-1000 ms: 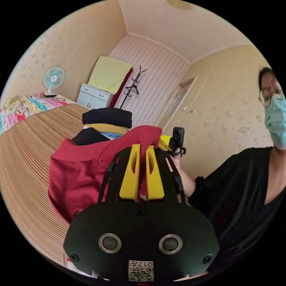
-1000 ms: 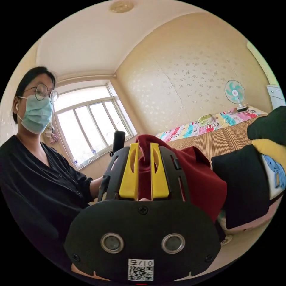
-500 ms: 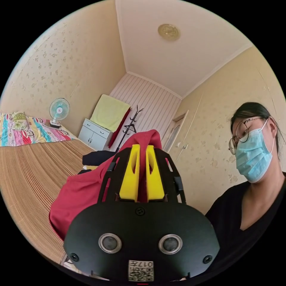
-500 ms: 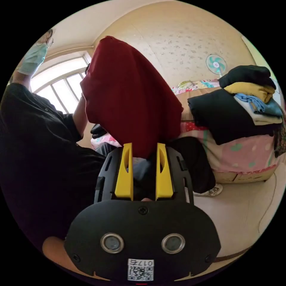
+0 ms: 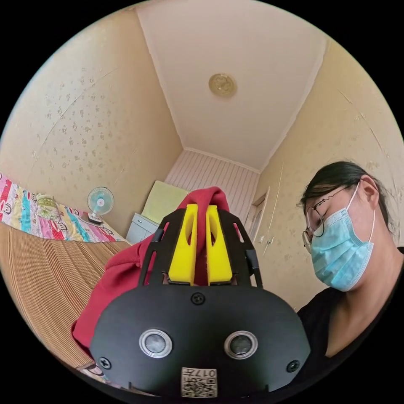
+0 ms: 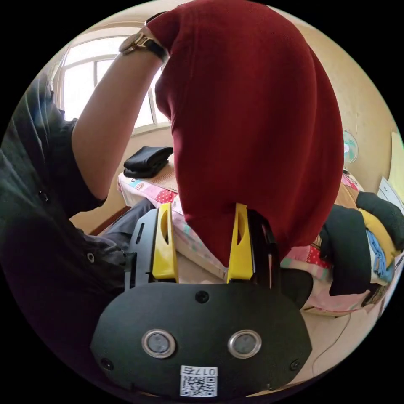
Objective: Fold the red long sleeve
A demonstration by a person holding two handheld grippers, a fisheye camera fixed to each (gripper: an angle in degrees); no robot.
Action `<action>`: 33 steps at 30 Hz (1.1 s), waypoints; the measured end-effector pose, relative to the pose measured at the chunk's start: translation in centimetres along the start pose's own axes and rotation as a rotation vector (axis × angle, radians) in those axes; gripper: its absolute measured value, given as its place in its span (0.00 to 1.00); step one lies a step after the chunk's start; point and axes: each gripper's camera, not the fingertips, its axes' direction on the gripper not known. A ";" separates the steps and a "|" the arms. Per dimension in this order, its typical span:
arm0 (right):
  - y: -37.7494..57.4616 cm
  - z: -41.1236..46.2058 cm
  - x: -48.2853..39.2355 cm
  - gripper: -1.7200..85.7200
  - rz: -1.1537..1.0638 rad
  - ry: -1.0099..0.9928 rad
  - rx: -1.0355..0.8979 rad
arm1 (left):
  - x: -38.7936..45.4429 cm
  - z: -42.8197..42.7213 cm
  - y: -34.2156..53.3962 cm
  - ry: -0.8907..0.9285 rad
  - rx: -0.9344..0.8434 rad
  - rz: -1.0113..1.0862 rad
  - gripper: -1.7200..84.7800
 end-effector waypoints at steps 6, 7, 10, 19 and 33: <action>-0.2 -1.7 0.7 0.07 0.148 0.131 0.110 | 4.0 -2.4 -3.1 -0.131 0.102 0.089 0.06; -0.1 -2.9 2.5 0.06 0.204 0.171 0.135 | 4.3 -2.8 -3.5 -0.143 0.111 0.101 0.06; -0.9 -7.1 6.9 0.06 0.271 0.394 0.175 | 4.7 -5.2 -5.7 -0.176 0.130 0.120 0.06; -9.0 -20.5 8.7 0.06 0.228 0.613 0.728 | 7.2 -14.4 -7.7 -0.378 0.261 0.178 0.06; -34.4 10.6 28.2 0.11 0.371 0.376 -0.060 | -25.4 -6.7 -18.9 -0.775 -0.379 -0.394 0.14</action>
